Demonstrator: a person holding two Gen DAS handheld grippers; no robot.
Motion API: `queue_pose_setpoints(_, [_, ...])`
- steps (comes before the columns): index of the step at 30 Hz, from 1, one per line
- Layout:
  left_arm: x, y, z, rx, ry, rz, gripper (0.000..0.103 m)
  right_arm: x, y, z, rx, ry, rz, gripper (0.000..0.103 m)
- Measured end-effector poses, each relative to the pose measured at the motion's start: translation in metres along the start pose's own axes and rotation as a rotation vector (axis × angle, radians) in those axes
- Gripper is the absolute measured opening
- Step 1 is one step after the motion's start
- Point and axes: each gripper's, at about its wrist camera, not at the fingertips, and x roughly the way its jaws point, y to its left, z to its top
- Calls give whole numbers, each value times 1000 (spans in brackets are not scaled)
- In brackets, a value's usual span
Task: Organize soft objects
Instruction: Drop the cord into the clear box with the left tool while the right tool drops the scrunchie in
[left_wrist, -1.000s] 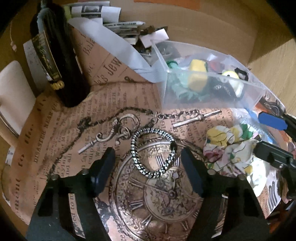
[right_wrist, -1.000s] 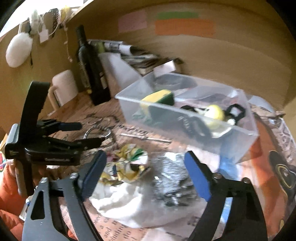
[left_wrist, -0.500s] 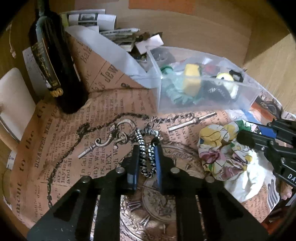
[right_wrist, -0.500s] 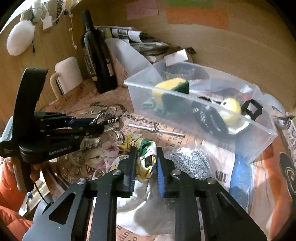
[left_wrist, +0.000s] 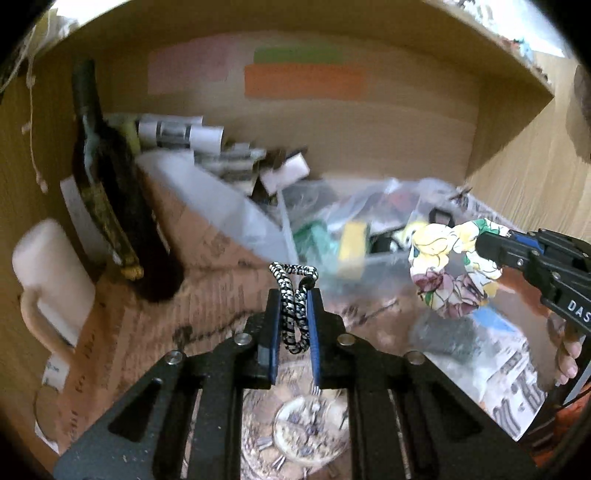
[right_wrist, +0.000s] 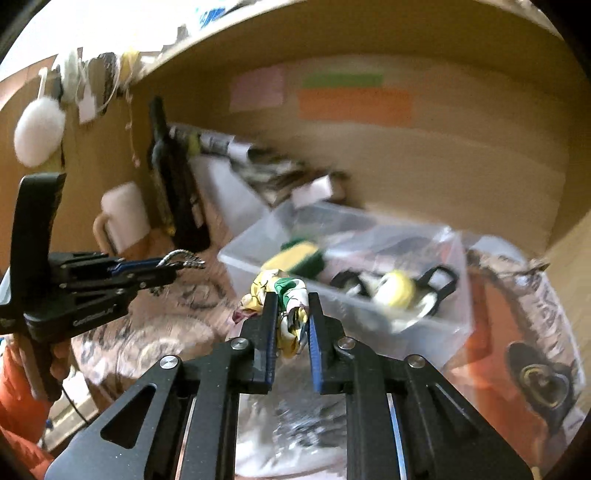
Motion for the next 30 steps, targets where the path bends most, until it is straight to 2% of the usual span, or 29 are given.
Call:
queue_pose_setpoints(7, [3, -11, 30, 19, -61, -26, 13, -11, -20, 23, 26, -90, -80, 13])
queue_pose_setpoints(14, [37, -15, 50, 25, -23, -45, 13, -1, -35, 34, 53, -115, -133, 13])
queue_pose_setpoints(21, [75, -19, 57, 24, 55, -58, 13, 34, -42, 32, 60, -52, -143, 13])
queue_pose_setpoints(30, [111, -27, 56, 54, 120, -55, 13, 73, -50, 19, 95, 63, -97, 13])
